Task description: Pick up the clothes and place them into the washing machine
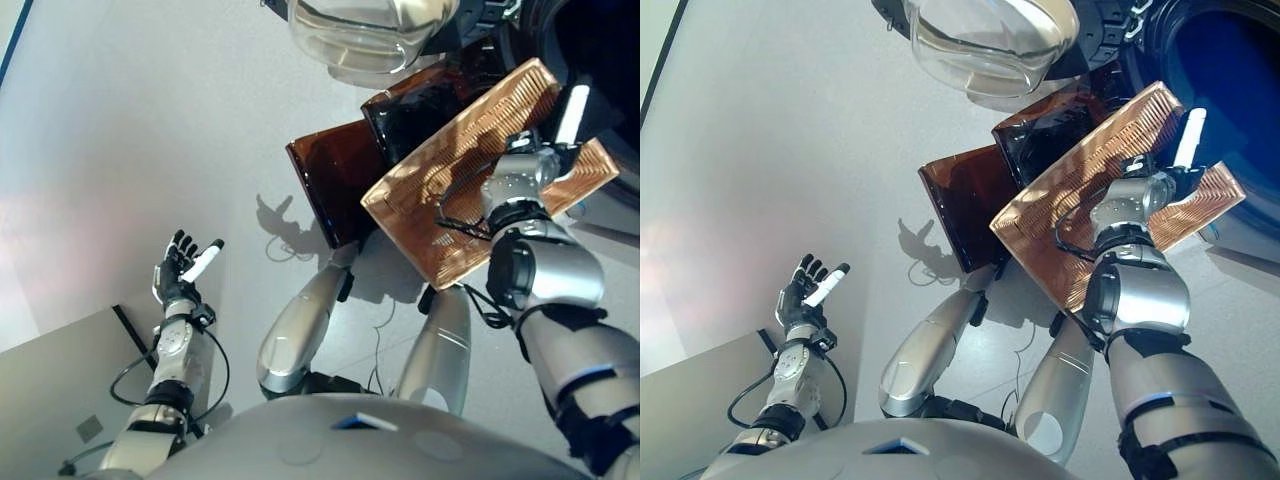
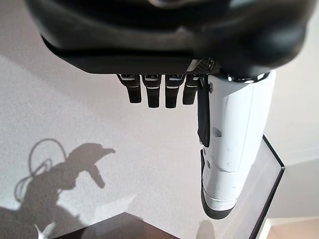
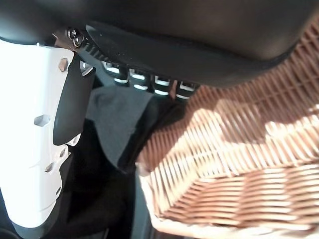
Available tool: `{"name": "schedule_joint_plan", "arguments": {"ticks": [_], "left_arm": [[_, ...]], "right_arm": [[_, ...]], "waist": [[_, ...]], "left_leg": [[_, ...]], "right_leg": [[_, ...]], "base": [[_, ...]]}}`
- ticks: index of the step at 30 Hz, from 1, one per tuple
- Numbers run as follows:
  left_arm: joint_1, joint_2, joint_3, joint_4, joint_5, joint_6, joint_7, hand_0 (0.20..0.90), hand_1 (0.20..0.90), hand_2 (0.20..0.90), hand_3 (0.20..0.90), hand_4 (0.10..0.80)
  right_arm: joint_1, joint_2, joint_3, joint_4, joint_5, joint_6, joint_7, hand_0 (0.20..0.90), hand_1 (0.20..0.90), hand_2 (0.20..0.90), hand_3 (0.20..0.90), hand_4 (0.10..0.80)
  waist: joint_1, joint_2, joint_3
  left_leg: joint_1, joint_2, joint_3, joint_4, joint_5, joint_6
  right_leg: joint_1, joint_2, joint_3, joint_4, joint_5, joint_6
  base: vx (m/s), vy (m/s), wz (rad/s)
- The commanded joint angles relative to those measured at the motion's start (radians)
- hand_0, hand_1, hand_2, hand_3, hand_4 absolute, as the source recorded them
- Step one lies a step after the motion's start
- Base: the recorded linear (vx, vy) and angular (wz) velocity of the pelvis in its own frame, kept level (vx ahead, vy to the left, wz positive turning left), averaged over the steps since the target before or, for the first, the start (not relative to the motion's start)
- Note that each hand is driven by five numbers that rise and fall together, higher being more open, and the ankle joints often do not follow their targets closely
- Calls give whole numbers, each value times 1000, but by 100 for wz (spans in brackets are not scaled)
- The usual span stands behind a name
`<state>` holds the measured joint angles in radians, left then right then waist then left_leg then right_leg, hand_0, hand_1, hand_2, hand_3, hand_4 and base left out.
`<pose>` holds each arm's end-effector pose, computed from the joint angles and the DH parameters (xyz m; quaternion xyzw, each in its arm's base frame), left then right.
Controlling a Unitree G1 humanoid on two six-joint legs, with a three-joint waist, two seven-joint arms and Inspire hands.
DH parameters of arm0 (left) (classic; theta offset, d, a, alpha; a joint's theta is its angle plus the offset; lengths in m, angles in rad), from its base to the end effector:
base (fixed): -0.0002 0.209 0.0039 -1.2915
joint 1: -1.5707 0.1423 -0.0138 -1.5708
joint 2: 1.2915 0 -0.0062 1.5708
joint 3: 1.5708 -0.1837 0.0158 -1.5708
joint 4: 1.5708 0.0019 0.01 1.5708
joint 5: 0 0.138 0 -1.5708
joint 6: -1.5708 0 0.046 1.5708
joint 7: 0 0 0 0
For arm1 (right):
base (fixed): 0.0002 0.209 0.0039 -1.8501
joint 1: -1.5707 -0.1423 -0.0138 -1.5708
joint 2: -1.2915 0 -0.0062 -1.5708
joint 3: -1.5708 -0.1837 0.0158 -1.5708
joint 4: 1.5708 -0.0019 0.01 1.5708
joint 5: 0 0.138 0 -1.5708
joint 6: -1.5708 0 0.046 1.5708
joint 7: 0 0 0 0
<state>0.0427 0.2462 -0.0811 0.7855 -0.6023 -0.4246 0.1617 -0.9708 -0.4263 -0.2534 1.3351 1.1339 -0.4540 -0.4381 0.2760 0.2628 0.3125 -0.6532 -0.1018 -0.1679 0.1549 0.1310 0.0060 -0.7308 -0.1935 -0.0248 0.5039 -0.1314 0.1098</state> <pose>0.1376 0.2237 -0.0668 -0.1016 0.1918 0.2370 0.9470 0.3310 -0.2703 0.1160 0.4447 -0.0444 -0.4789 0.7556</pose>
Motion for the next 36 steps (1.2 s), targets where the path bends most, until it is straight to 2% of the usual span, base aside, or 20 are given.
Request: {"name": "schedule_joint_plan", "arguments": {"ticks": [1, 10, 11, 12, 13, 14, 36], "left_arm": [[-27, 103, 85, 53, -8, -60, 45, 900, 900, 900, 900, 800], [-11, 120, 79, -7, 5, -54, 46, 900, 900, 900, 900, 800], [-11, 119, 79, -7, 5, -54, 46, 900, 900, 900, 900, 800], [-8, 121, 81, -9, 6, -54, 48, 900, 900, 900, 900, 800], [-8, 121, 81, -9, 6, -54, 48, 900, 900, 900, 900, 800], [-8, 124, 85, -16, 6, -54, 50, 900, 900, 900, 900, 800], [-6, 127, 103, -13, 6, -59, 49, 900, 900, 900, 900, 800]], "right_arm": [[-60, -131, 33, 9, -77, -7, -37, 900, 900, 900, 900, 800], [-110, -200, 82, 96, -100, 63, -41, 900, 900, 900, 900, 800], [-111, -200, 83, 97, -100, 64, -40, 859, 859, 859, 859, 771], [-118, -208, 90, 110, -107, 74, -39, 507, 507, 507, 507, 520], [-119, -209, 91, 111, -107, 74, -39, 244, 244, 244, 244, 331], [-127, -212, 101, 114, -114, 79, -37, 200, 200, 200, 200, 300], [-143, -222, 122, 91, -149, 75, -33, 200, 200, 200, 200, 300]], "waist": [[18, 41, -19], [30, 53, -22], [30, 53, -22], [31, 52, -23], [31, 52, -23], [32, 51, -25], [28, 24, -29]], "left_leg": [[-54, -53, 43, 91, -96, -50], [-63, -57, 40, 85, -87, -48], [-64, -57, 40, 85, -87, -48], [-64, -58, 39, 84, -88, -47], [-64, -58, 39, 84, -88, -47], [-68, -59, 40, 87, -88, -47], [-74, -59, 55, 94, -97, -39]], "right_leg": [[73, 16, 37, -74, -12, -20], [52, 13, 36, -59, -12, -20], [51, 13, 36, -58, -12, -20], [50, 13, 37, -56, -13, -21], [49, 13, 37, -56, -13, -21], [44, 15, 37, -53, -12, -22], [42, 21, 41, -58, -7, -22]], "base": [[0, 0, 0], [-1, 0, 0], [0, 0, 0], [0, 0, 0], [0, 0, 0], [0, 0, 0], [0, 0, 0]]}}
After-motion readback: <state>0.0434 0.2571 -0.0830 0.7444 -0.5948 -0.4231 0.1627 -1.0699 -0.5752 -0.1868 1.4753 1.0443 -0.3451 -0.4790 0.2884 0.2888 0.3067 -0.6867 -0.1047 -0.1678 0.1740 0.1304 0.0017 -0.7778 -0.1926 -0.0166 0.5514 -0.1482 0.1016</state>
